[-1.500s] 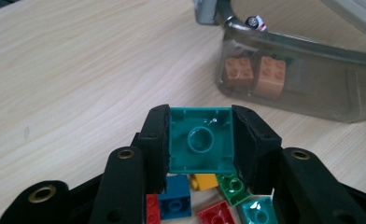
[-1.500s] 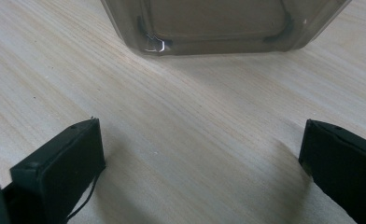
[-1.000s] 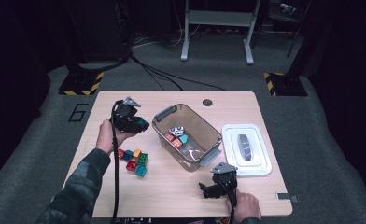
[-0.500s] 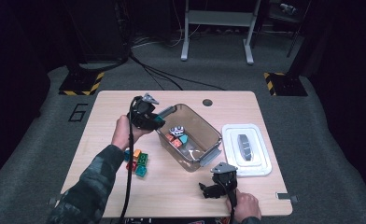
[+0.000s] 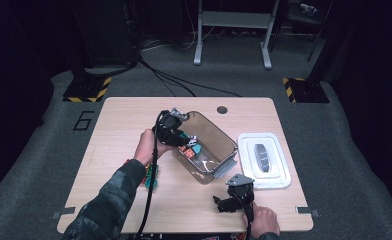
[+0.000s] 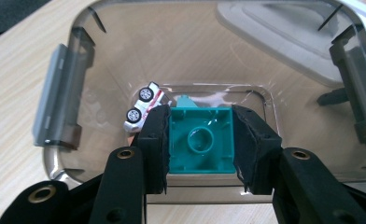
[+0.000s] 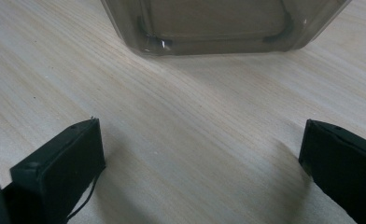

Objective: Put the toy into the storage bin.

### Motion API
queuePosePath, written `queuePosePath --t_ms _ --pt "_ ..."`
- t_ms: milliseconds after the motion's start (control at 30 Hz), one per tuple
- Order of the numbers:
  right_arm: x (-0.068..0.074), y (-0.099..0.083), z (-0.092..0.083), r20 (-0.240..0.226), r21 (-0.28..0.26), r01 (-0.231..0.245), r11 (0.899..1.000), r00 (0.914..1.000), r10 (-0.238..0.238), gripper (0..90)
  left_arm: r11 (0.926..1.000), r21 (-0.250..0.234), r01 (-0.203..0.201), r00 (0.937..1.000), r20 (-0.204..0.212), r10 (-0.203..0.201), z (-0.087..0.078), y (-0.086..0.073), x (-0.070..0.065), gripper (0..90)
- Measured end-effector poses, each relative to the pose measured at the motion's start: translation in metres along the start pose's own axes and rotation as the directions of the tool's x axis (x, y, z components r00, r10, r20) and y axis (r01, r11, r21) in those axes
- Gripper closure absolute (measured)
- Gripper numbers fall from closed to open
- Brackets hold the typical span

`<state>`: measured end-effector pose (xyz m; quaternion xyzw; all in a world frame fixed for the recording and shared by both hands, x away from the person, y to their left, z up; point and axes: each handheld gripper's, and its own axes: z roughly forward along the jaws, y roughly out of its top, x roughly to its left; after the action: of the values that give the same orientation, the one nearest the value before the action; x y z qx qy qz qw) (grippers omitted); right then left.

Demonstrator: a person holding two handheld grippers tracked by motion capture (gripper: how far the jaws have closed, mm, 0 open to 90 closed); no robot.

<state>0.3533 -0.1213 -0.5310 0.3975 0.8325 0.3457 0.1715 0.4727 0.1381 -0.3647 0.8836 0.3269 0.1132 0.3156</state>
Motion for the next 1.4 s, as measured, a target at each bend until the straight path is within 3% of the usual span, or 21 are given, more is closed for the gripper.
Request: queuePosePath --t_ms 267,533,700,867,1133,1300,1400 --pt "0.000 0.000 0.000 -0.003 0.001 -0.001 1.000 1.0000 0.001 0.0 0.9986 0.050 0.019 0.9997 0.014 -0.019 0.012 -0.008 0.003 59.1" --pt "0.000 0.000 0.000 -0.003 0.001 -0.001 1.000 1.0000 0.001 0.0 0.9974 0.066 0.029 0.9991 0.028 -0.031 0.015 -0.011 0.005 57.8" --pt "0.000 0.000 0.000 -0.004 0.002 0.000 1.000 1.0000 0.000 0.0 0.9978 0.058 0.033 0.9988 0.034 -0.035 0.008 -0.013 0.003 40.4" --pt "0.000 0.000 0.000 -0.003 0.002 -0.001 1.000 1.0000 0.001 0.0 0.9989 0.009 0.046 0.9987 0.018 -0.047 -0.011 -0.021 0.006 26.1" --pt "0.000 0.000 0.000 -0.003 0.001 0.000 1.000 1.0000 0.000 0.0 0.9953 -0.056 0.079 0.9955 -0.048 -0.082 -0.048 -0.050 0.023 15.8" --pt "0.000 0.000 0.000 -0.003 0.002 0.000 1.000 1.0000 0.000 0.0 0.9909 -0.052 0.124 0.9884 -0.082 -0.128 -0.061 -0.079 0.042 14.6" --pt "0.000 0.000 0.000 -0.003 0.002 0.000 1.000 1.0000 0.000 0.0 0.9850 -0.052 0.164 0.9802 -0.103 -0.169 -0.062 -0.099 0.054 13.8"
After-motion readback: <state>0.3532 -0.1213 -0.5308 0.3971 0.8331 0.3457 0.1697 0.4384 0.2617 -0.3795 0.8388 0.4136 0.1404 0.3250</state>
